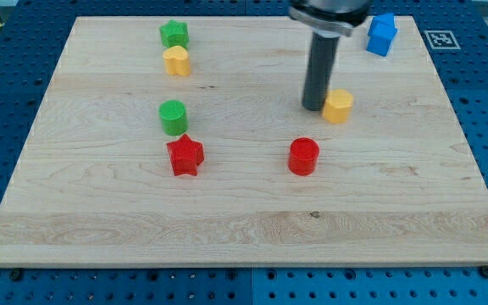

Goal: Push the yellow hexagon towards the center right

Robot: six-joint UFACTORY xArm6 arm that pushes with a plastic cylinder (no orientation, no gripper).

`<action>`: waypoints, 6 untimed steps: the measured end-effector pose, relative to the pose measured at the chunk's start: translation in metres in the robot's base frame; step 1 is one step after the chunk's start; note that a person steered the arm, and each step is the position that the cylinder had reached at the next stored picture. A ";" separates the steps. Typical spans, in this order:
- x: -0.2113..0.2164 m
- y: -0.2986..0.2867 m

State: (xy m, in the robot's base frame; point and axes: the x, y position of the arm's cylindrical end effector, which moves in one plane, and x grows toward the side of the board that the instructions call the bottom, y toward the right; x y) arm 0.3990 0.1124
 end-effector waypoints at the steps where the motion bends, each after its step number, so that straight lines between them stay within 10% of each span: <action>1: 0.006 0.038; 4: 0.050 0.056; 6: 0.051 -0.073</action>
